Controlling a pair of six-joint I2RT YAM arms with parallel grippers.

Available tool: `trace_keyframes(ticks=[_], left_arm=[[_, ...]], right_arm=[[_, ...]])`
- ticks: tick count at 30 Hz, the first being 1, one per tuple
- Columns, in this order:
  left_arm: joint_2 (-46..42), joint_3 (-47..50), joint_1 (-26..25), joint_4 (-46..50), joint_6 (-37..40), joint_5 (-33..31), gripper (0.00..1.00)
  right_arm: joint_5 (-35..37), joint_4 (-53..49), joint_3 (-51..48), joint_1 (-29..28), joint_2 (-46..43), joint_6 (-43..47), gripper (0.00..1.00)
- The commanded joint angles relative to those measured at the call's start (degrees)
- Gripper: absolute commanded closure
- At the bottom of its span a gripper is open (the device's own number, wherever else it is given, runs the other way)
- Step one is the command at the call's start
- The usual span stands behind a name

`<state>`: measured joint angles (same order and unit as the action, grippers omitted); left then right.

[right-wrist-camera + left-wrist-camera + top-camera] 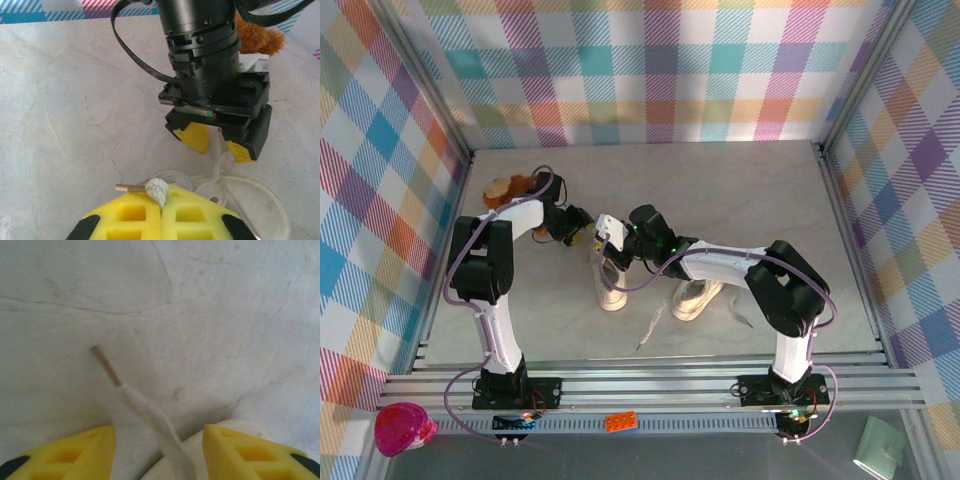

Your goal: Tie the shoes

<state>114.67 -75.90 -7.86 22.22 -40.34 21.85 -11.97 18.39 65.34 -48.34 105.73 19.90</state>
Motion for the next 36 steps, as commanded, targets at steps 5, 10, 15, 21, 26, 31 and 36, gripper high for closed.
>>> trace_keyframes(ticks=[5,10,15,21,26,31,36], left_arm=[[-4.24,-0.62,0.11,2.13,4.02,-1.25,1.0],[-9.48,-1.95,3.13,7.76,9.67,-4.01,1.0],[-13.36,0.64,5.6,9.95,12.27,-6.0,1.0],[-18.7,5.77,8.81,13.23,14.98,-9.81,1.0],[-26.0,11.3,12.35,18.32,18.19,-14.2,1.0],[-32.66,17.21,13.68,21.87,18.92,-19.0,1.0],[-36.09,21.97,17.62,22.52,17.24,-18.34,1.0]], right_arm=[[-3.8,-4.46,-0.68,2.02,-6.37,-7.58,1.0],[-7.58,-14.73,-0.48,5.09,-12.88,-11.41,1.0],[-7.3,-21.52,-0.79,7.6,-17.18,-13.53,1.0],[-0.87,-27.11,-1.24,11.92,-19.92,-19.35,1.0],[5.39,-34.24,-2.84,16.52,-23.01,-20.53,1.0],[11.46,-40.71,-5.09,22.76,-22.86,-21.4,1.0],[14.57,-44.5,-5.58,26.99,-21.33,-21.13,1.0]])
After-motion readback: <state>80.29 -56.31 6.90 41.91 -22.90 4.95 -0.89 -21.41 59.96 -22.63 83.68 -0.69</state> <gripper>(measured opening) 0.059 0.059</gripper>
